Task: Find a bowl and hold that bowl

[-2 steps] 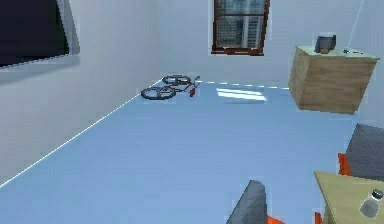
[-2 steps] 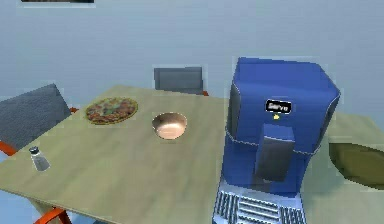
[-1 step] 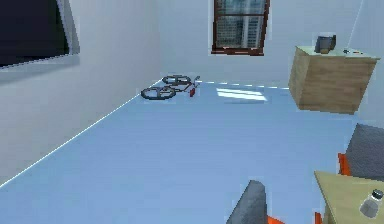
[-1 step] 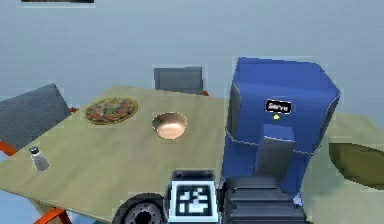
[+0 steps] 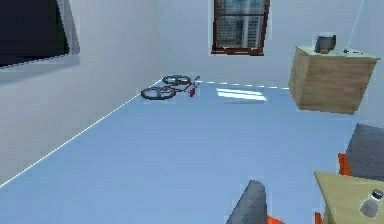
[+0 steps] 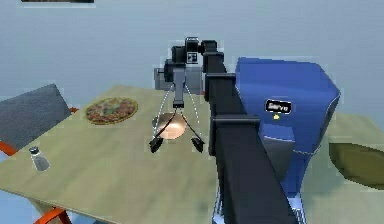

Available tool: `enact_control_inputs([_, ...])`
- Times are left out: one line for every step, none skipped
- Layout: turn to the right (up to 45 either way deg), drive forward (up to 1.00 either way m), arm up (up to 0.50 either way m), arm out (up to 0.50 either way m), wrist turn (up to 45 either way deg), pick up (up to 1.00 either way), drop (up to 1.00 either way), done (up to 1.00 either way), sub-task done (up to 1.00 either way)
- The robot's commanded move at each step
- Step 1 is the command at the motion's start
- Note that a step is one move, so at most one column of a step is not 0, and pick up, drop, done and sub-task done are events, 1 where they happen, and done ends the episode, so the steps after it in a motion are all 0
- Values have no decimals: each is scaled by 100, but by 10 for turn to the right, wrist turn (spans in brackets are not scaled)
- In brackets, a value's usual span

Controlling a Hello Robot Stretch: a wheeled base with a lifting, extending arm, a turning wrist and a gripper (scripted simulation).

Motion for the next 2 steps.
enact_control_inputs([0, 0, 0, 0, 450, 0, 0, 0, 0])
enact_control_inputs([0, 0, 0, 0, 450, 0, 0, 0, 0])
